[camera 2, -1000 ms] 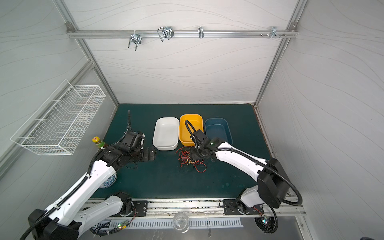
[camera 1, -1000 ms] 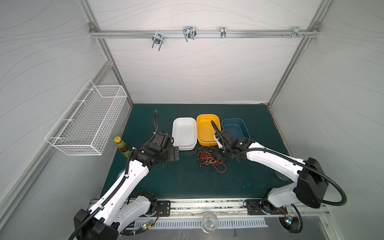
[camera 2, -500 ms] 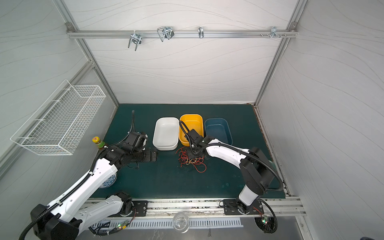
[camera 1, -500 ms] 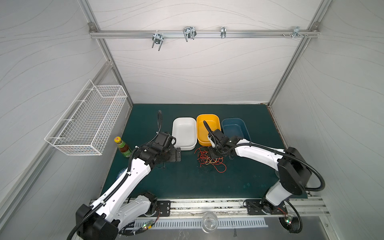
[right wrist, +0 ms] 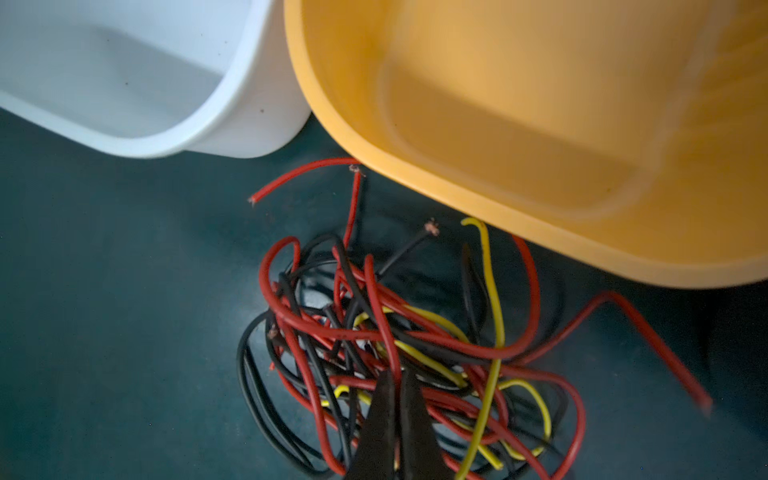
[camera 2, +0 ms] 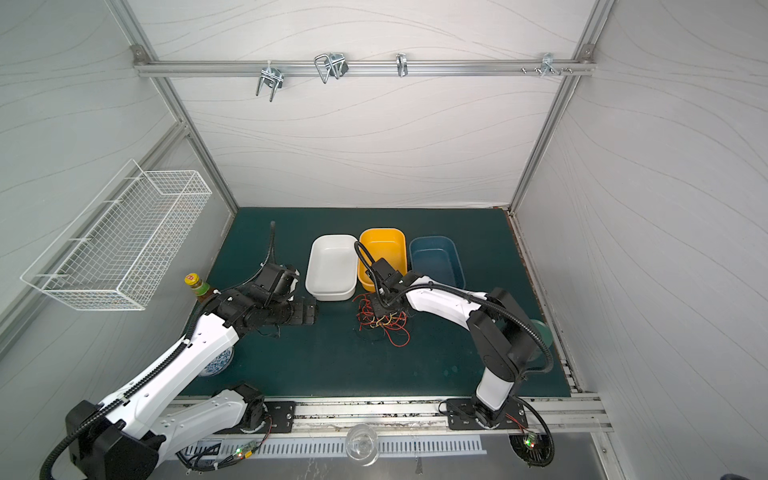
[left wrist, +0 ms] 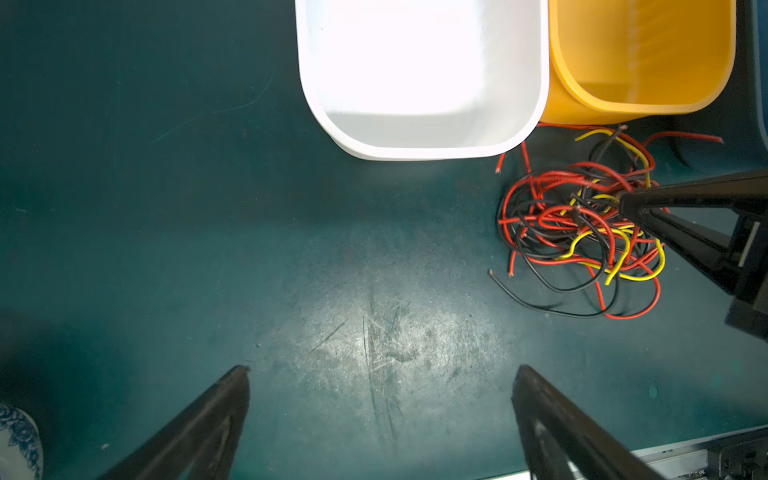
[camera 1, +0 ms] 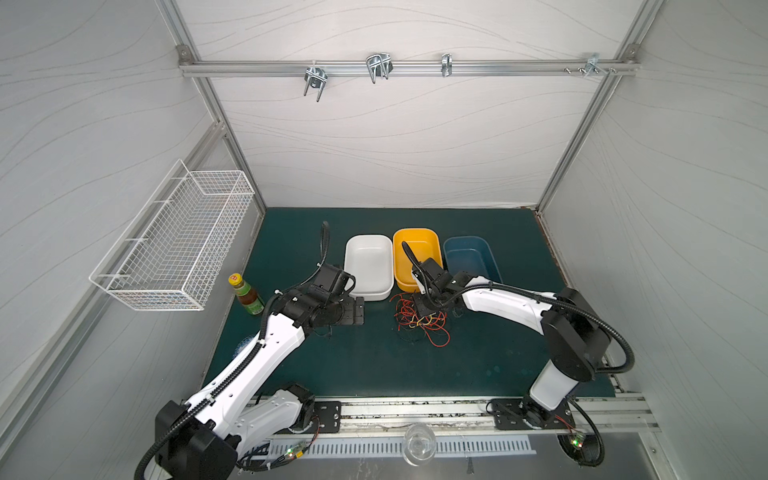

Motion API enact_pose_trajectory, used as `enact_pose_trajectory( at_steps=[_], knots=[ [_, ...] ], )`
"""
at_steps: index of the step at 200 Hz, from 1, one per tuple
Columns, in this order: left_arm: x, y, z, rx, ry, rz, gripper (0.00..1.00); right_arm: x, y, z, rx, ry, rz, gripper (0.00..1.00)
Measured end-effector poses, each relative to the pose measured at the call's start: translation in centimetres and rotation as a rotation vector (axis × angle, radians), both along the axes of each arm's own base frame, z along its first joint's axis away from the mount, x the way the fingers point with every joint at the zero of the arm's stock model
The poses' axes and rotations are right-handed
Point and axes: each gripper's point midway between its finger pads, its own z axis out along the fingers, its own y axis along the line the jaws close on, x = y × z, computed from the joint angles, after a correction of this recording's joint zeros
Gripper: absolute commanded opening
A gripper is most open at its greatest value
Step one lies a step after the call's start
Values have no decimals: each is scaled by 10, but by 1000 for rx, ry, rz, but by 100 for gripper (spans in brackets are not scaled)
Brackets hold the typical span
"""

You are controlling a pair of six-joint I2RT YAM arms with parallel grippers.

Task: Untangle the cables
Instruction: 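Lower the right gripper into the wire pile and grasp a red wire, then lift the red wire up and away with the right gripper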

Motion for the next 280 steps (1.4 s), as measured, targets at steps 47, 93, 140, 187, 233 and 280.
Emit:
enact_pose_trajectory(
  at_steps=[47, 93, 140, 187, 233, 280],
  knots=[
    [-2, -3, -1, -1, 7, -14, 100, -6, 7, 41, 105, -42, 39, 0],
    [-8, -15, 0, -52, 25, -54, 100, -23, 15, 103, 270, -105, 120, 0],
    [-15, -27, 15, -134, -9, -100, 100, -37, 20, 143, 370, -143, 193, 0],
    [-17, -33, 21, -169, -22, -119, 100, -36, 28, 204, 469, -240, 239, 0],
    [-17, -33, 21, -166, -23, -123, 100, -39, 24, 237, 498, -291, 254, 0],
    [-16, -32, 21, -160, -26, -124, 100, -47, 13, 278, 544, -358, 263, 0]
  ],
)
